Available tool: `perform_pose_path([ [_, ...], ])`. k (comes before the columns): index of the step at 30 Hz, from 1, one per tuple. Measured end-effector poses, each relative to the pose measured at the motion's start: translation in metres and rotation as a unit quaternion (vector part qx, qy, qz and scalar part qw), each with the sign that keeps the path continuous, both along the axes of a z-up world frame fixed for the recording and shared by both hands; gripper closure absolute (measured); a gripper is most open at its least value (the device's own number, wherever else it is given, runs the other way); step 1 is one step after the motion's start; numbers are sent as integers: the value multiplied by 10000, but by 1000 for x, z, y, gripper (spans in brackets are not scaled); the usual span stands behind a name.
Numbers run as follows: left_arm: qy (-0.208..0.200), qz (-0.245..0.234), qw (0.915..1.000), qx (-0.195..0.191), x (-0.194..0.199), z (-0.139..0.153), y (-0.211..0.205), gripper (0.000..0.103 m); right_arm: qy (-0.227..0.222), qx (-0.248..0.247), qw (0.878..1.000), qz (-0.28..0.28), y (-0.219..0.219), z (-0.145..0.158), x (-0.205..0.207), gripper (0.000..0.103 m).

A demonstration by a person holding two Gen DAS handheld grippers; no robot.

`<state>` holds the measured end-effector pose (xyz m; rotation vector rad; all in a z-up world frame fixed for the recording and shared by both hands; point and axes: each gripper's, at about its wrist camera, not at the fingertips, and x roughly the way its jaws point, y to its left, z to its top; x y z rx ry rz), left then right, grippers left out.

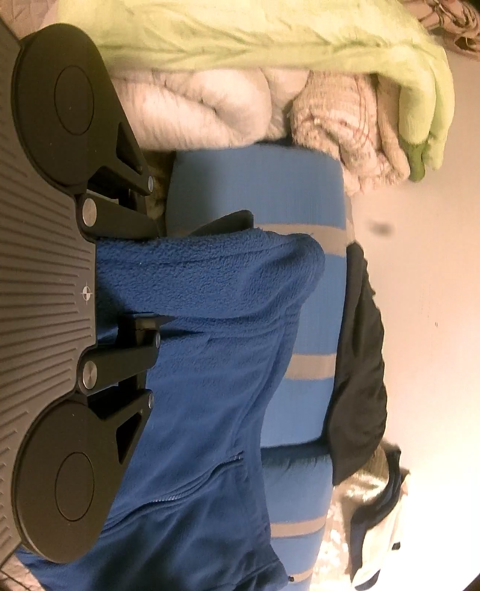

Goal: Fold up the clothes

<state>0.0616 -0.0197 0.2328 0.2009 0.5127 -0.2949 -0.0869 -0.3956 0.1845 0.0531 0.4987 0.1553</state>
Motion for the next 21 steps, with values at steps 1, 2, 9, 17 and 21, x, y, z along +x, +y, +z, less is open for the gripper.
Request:
perform_pose_path([
  [1, -6, 38, 10000, 14, 1, 1, 5, 85, -4, 13, 10000, 32, 5, 0, 1, 82],
  [2, -13, 76, 10000, 29, 2, 2, 9, 85, -8, 25, 10000, 65, 10, 0, 2, 82],
  [9, -62, 341, 9993, 125, 6, 10, 41, 85, -10, 116, 9995, 291, 49, -1, 13, 82],
  [17, -89, 620, 9977, 275, 19, 10, 77, 85, 8, 192, 9985, 519, 93, -3, 26, 82],
  [21, -411, 767, 9940, 667, 41, -11, 85, 57, 102, 200, 9982, 557, 115, -11, 38, 79],
])
